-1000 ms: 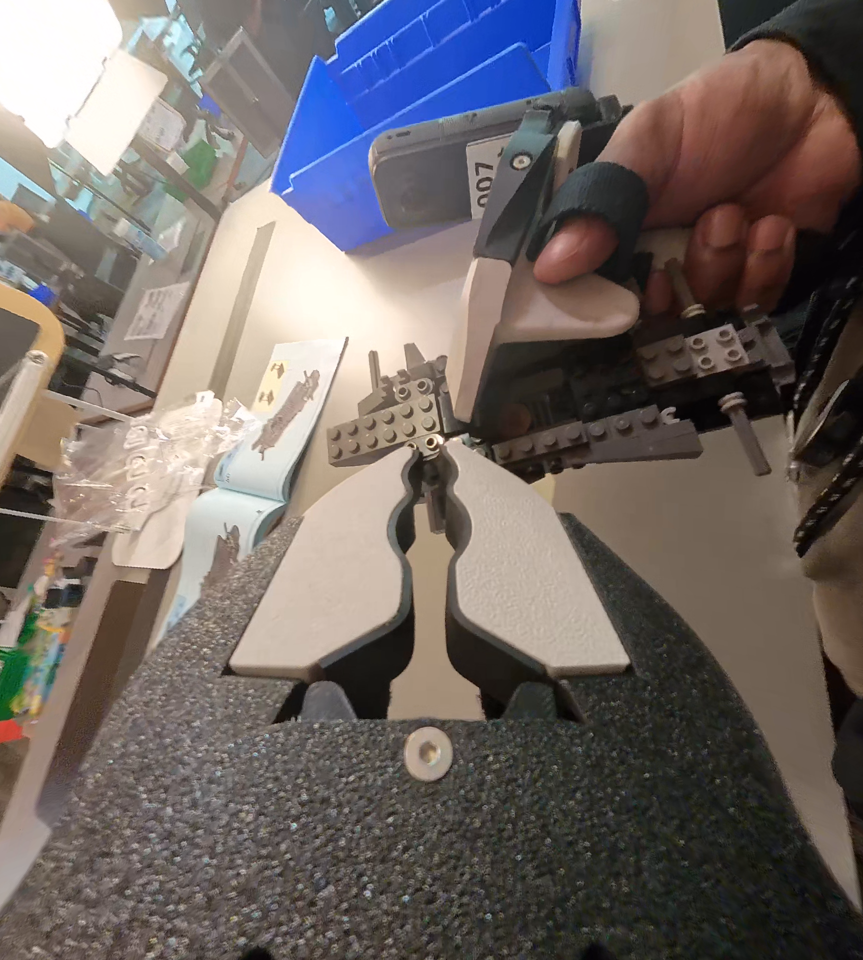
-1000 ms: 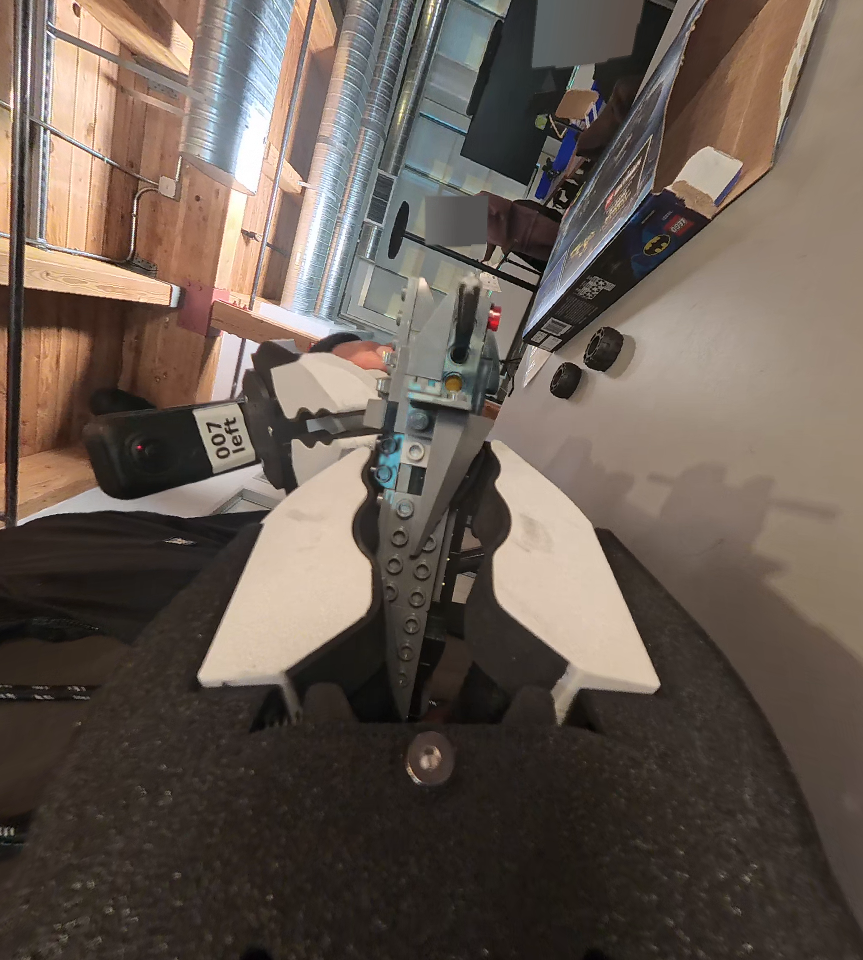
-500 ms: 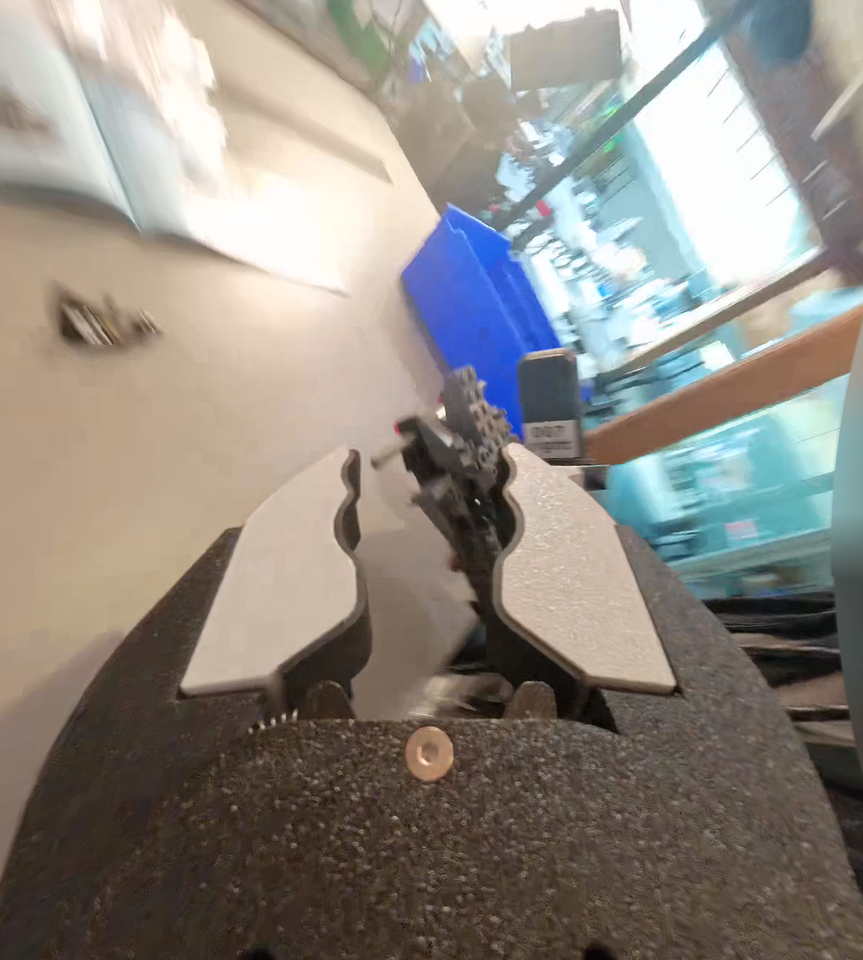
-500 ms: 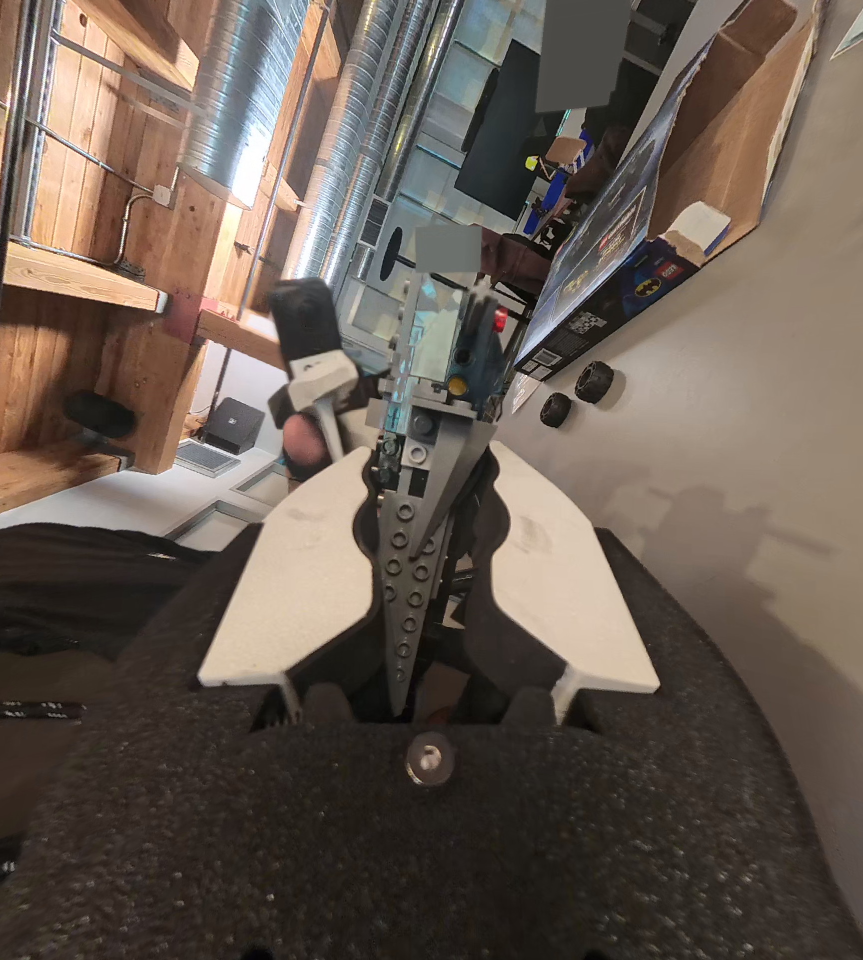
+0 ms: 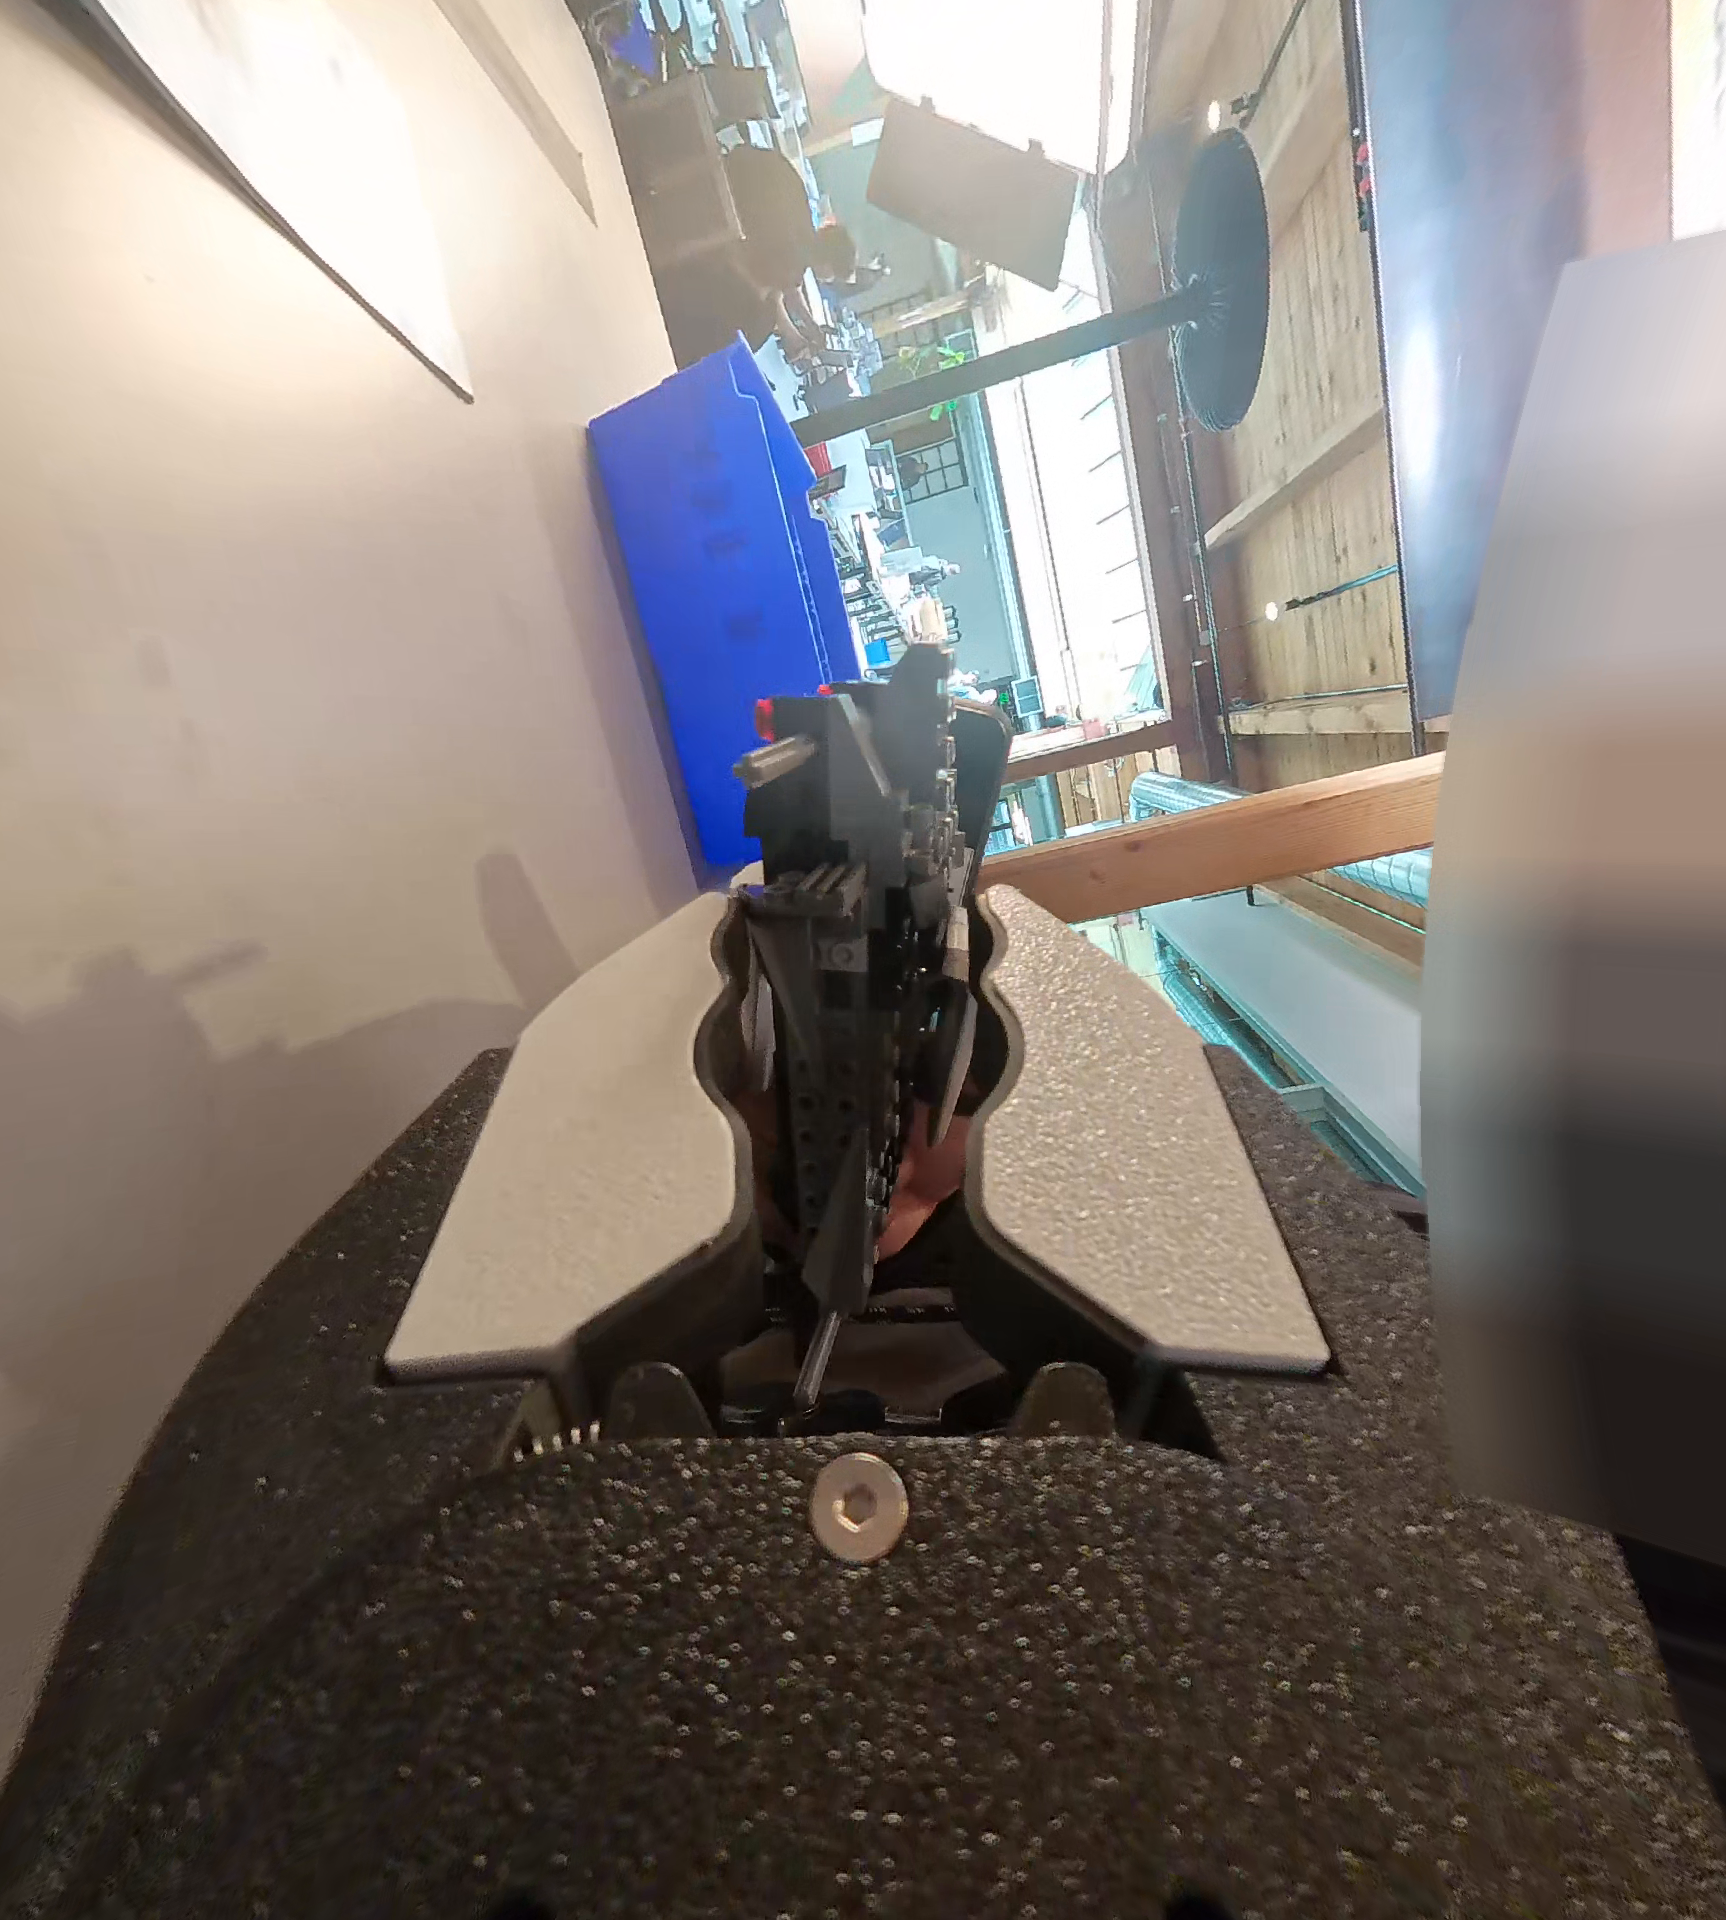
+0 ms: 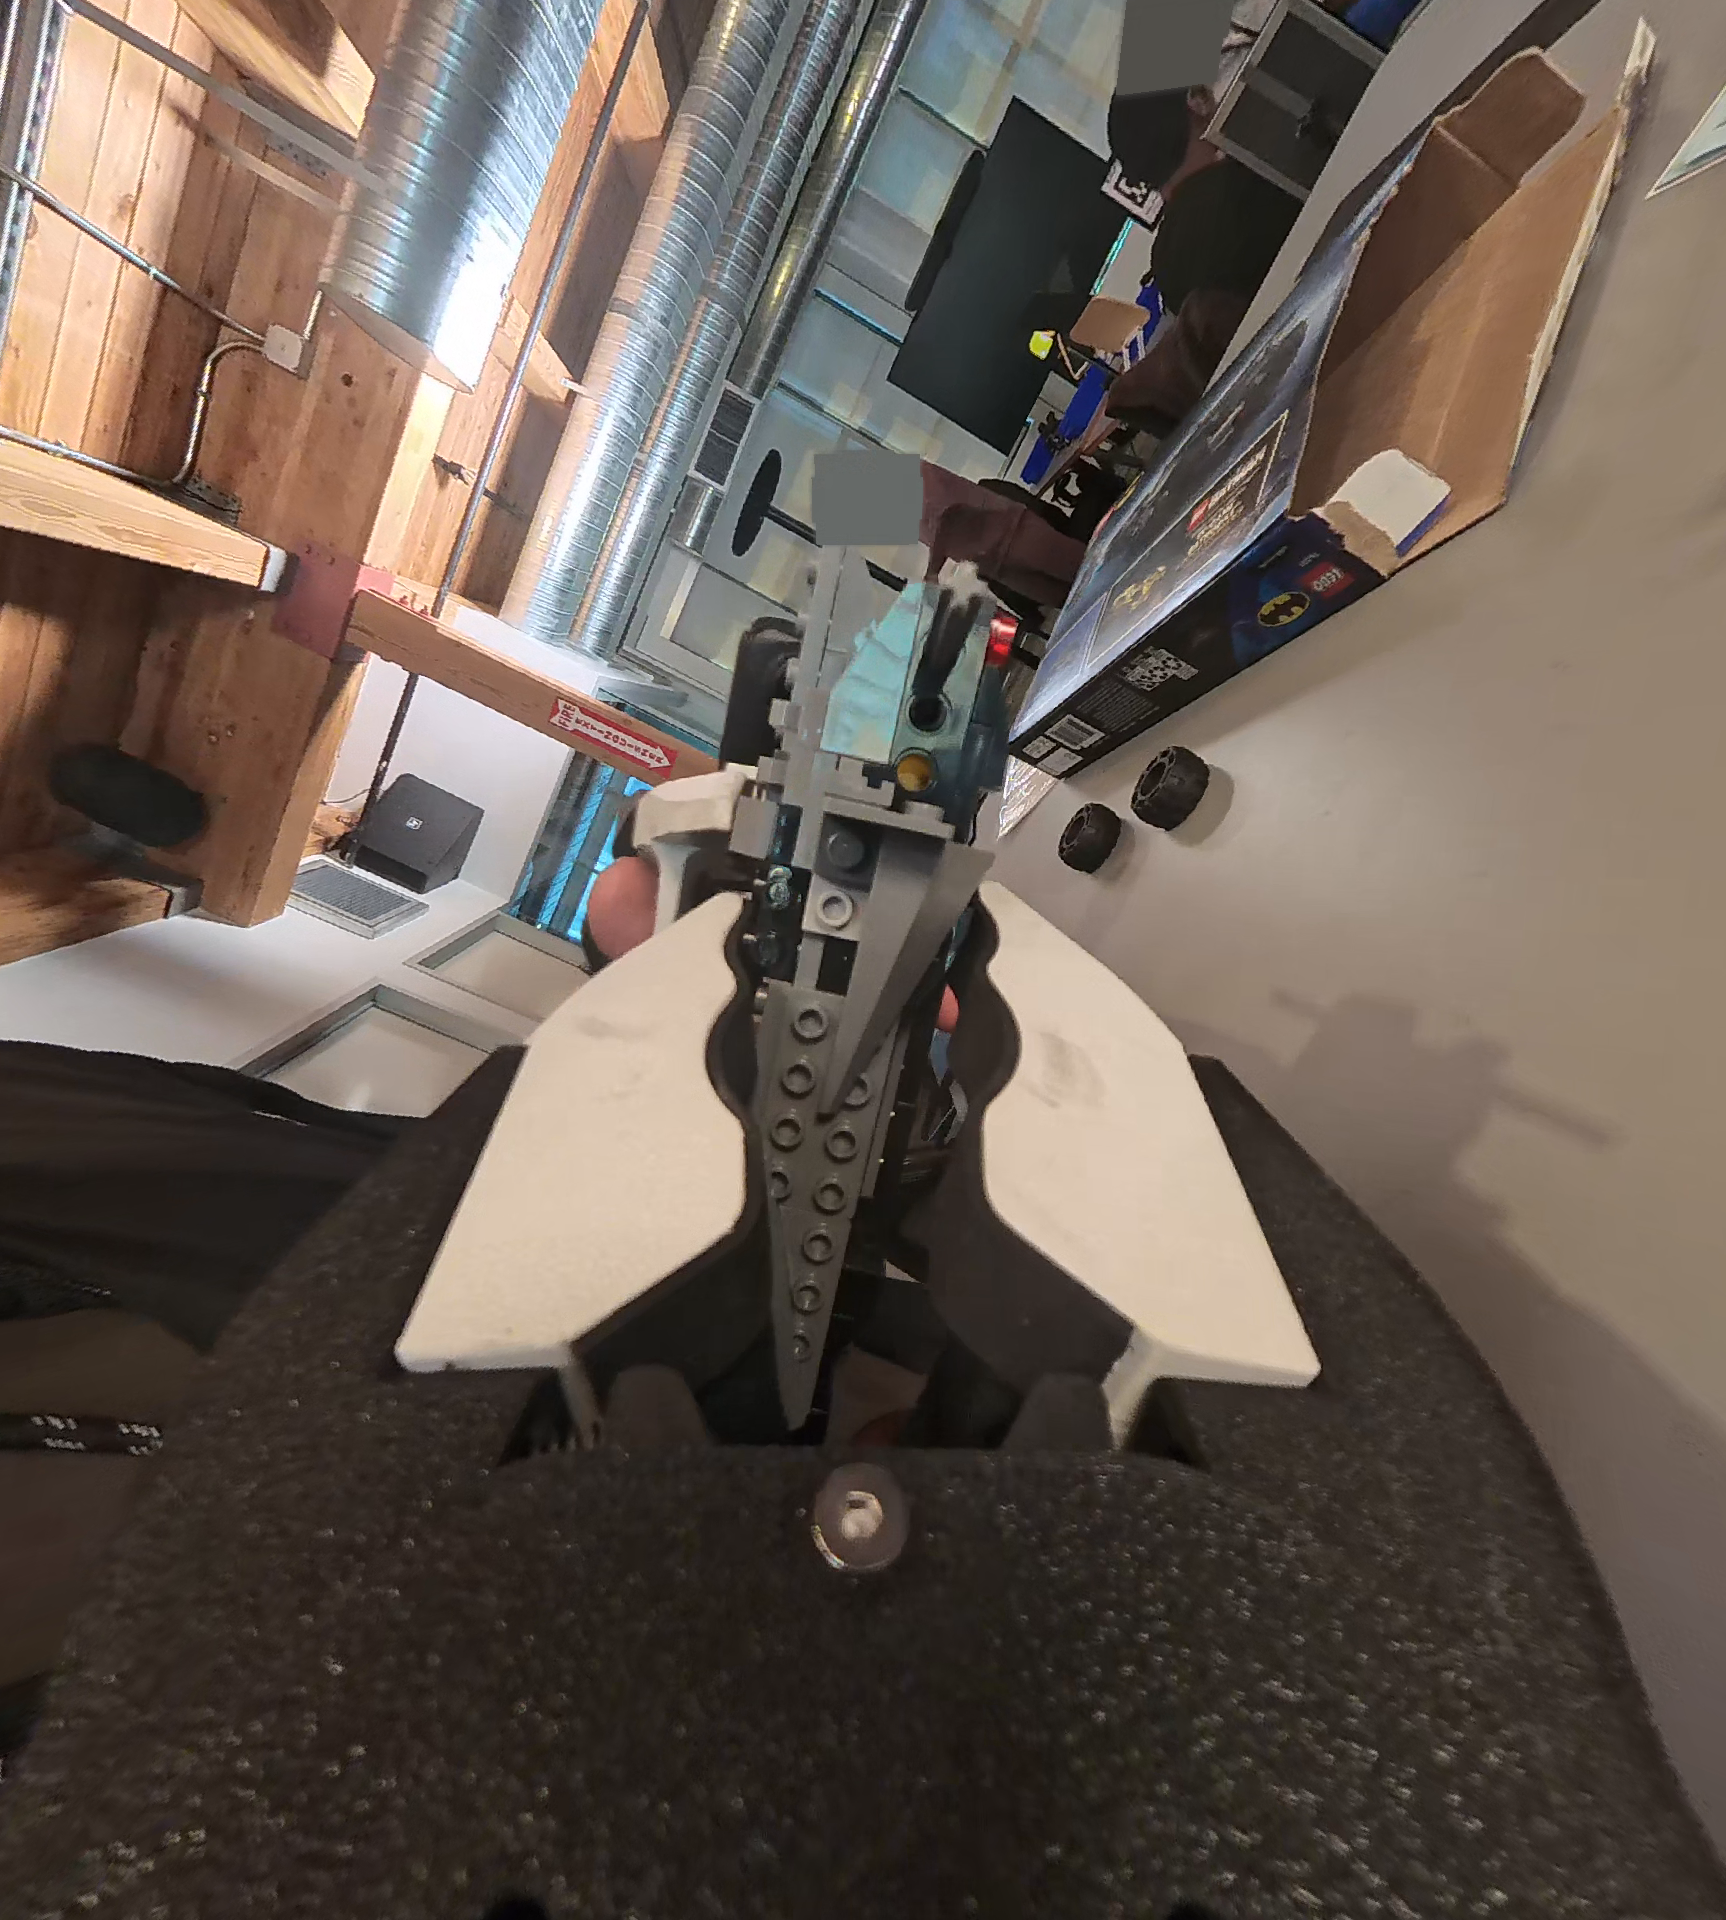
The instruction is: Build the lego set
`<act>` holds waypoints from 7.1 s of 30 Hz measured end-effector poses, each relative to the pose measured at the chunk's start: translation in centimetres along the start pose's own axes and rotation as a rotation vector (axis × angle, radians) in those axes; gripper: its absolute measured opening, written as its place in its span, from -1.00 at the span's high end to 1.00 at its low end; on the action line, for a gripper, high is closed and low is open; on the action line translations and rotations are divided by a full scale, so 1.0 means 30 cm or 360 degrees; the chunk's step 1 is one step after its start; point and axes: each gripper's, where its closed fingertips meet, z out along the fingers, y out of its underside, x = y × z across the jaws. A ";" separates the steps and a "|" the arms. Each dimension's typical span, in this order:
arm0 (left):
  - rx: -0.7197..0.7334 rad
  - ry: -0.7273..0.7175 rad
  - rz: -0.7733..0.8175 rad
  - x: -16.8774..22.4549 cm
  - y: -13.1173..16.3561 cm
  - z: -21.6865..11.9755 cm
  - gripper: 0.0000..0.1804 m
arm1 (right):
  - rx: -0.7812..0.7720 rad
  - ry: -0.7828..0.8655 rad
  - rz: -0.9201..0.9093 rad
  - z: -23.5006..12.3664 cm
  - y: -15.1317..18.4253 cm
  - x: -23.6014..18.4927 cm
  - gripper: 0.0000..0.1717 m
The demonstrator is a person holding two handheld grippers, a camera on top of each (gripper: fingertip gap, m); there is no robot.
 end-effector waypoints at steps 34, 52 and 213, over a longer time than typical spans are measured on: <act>0.0027 0.0042 0.0026 0.008 0.007 0.013 0.59 | 0.0021 -0.0017 -0.0061 0.014 -0.010 -0.020 0.60; -0.0034 0.0110 -0.0016 0.028 0.011 0.003 0.58 | -0.0034 -0.0042 -0.0132 0.016 0.004 -0.039 0.60; -0.0141 -0.0145 0.1485 0.182 0.077 -0.004 0.52 | 0.0129 -0.0805 -0.0161 -0.049 0.035 -0.192 0.60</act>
